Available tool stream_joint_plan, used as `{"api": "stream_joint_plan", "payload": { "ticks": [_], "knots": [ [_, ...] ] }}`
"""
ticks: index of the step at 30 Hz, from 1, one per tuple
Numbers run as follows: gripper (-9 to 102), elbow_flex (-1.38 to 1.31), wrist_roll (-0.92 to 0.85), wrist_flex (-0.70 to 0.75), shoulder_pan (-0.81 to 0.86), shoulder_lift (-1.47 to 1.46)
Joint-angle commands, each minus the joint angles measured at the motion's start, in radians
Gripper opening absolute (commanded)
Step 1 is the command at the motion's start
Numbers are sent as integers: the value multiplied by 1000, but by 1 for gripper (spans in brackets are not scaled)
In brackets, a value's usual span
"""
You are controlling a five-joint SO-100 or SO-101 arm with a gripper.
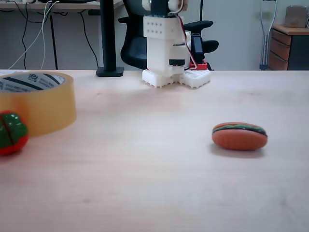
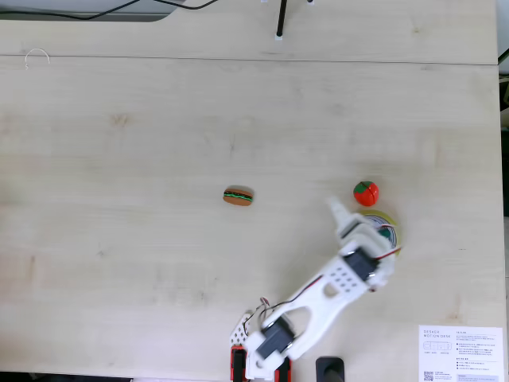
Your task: Grasp a cucumber and put it in the hole.
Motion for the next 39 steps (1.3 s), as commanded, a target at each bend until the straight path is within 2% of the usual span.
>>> {"api": "stream_joint_plan", "payload": {
  "ticks": [1, 14, 30, 34, 39],
  "knots": [
    [49, 149, -8, -66, -67, 204],
    [44, 660, -8, -233, -202, 571],
    [40, 1031, -8, -247, -256, 885],
    [40, 1180, -8, -253, -259, 1081],
    [41, 1373, -3, -249, -259, 1476]
  ]
}}
